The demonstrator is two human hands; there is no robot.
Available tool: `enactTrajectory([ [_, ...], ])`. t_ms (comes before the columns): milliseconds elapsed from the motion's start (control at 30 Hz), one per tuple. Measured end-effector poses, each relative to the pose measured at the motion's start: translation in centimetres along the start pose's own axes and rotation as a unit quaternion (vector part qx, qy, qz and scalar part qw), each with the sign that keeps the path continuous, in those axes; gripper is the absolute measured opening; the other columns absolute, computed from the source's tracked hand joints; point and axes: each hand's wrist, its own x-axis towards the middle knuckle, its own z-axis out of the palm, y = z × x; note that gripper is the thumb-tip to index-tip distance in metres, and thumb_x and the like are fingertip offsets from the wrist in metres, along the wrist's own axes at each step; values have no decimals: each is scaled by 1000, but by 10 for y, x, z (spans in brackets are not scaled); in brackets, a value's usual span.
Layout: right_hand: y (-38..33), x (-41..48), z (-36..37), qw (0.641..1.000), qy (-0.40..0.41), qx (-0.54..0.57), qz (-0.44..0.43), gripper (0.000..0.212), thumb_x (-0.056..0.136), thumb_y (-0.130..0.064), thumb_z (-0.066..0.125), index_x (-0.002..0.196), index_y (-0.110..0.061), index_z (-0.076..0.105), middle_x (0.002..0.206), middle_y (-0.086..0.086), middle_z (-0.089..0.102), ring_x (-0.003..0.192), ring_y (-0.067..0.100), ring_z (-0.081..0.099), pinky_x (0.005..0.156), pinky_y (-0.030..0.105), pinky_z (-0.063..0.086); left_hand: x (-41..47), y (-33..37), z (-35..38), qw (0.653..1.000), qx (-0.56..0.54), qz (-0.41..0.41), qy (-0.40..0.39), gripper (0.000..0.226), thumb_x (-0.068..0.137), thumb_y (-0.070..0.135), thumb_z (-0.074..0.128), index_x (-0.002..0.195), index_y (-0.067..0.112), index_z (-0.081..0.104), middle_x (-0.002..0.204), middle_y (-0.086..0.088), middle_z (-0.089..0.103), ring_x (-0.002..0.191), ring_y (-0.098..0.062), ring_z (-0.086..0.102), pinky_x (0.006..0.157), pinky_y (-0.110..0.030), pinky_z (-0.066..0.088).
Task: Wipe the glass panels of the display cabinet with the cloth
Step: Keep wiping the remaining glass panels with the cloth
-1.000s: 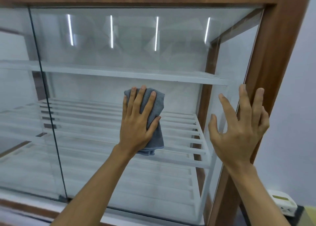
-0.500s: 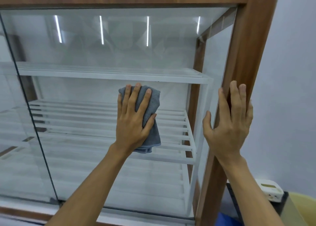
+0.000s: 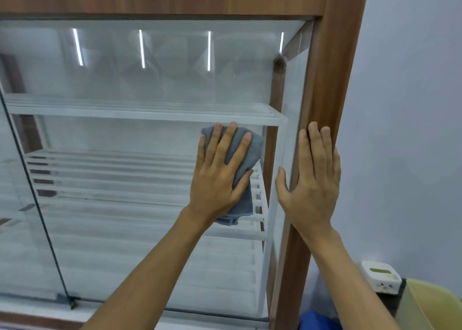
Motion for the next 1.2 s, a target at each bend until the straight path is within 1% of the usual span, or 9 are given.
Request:
enactTrajectory([
  [200,3,-1,1,1000,-6,7,0,76,89,-16,69,153,-5,29,161,13,27,154,23,12,125,45,20,-9,-10,-3,1000,26,11,-14,65,101,45,48,155,11,36,163,-18,27,154,-35,16,128,-50,7],
  [400,3,-3,3,1000,5,18,0,73,91,-22,67,152,-4,32,160,13,30,153,26,17,123,47,26,-31,-59,-18,996,22,-78,27,70,103,51,43,156,8,29,162,-21,24,153,-39,16,126,-54,12],
  [467,2,-3,4,1000,9,16,-1,73,91,-23,67,152,-4,32,160,14,31,153,26,17,122,48,28,-38,-83,-27,993,14,-114,33,71,103,50,44,157,8,27,164,-21,22,154,-39,14,126,-53,10],
  [533,2,-3,5,1000,11,14,2,74,91,-24,67,152,-4,32,160,13,31,154,25,16,123,46,26,-40,-102,-34,991,7,-129,34,71,102,48,46,158,8,26,164,-20,20,154,-38,11,127,-51,7],
  [633,1,-2,5,1000,15,16,14,76,91,-25,68,153,-3,30,161,14,29,154,23,14,125,42,21,-37,-108,-35,990,-7,-133,42,71,101,43,49,158,8,26,165,-20,18,155,-38,9,127,-51,4],
  [733,1,-2,6,1000,15,16,18,74,92,-26,67,152,-1,32,161,16,29,154,24,15,125,41,21,-25,-94,-27,986,-20,-151,62,70,101,42,50,157,6,27,164,-22,18,154,-41,8,127,-53,3],
  [833,1,-2,7,1000,15,14,18,74,92,-26,68,152,-2,32,160,16,31,153,25,17,125,41,22,-7,-73,-21,993,-12,-105,56,70,101,44,50,156,7,29,163,-24,21,153,-44,11,126,-55,4],
  [1033,1,-2,5,1000,16,12,8,75,91,-23,68,153,-3,29,160,16,30,153,27,18,123,47,27,21,-7,-3,1000,-1,-1,0,68,100,46,49,156,11,34,163,-22,24,153,-39,13,127,-54,4],
  [1200,1,-3,3,1000,17,12,4,77,91,-23,68,154,-4,27,160,15,29,152,27,18,122,47,28,9,15,5,999,19,32,-17,63,102,46,47,154,11,40,162,-20,28,153,-36,16,127,-51,5],
])
